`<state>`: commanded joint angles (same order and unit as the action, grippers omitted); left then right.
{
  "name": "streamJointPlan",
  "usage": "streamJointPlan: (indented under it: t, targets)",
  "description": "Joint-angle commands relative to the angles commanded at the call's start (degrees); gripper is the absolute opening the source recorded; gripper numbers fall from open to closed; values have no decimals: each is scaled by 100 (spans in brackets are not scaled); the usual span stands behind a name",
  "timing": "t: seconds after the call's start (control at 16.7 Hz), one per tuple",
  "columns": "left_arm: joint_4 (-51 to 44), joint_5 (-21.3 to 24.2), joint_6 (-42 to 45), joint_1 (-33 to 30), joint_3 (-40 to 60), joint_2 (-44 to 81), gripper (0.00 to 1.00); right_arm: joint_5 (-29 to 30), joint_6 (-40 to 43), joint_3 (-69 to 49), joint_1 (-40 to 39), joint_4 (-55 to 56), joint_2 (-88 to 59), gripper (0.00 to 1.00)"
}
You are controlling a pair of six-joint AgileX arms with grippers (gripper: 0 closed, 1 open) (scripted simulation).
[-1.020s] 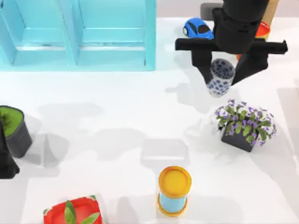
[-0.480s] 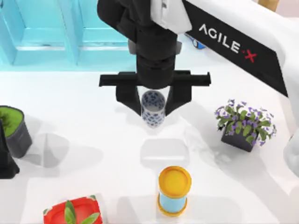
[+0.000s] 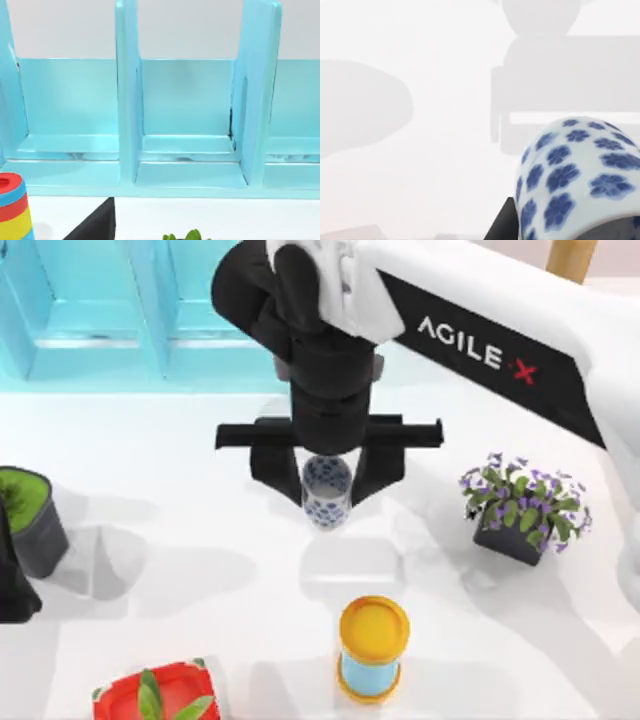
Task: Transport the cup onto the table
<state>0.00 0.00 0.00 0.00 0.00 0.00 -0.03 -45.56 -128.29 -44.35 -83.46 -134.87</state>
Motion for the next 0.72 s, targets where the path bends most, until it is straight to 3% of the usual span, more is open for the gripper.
streamJointPlan:
  t: [0.24,0.54,0.72]
  targets:
    - [0,0,0,0,0,0,100,3,-4,851,-11,749,73,0]
    - [0,0,0,0,0,0,100,6,-13,984,-14,878,106,0]
    - [0,0,0,0,0,0,100,6,-13,984,-14,878,106,23]
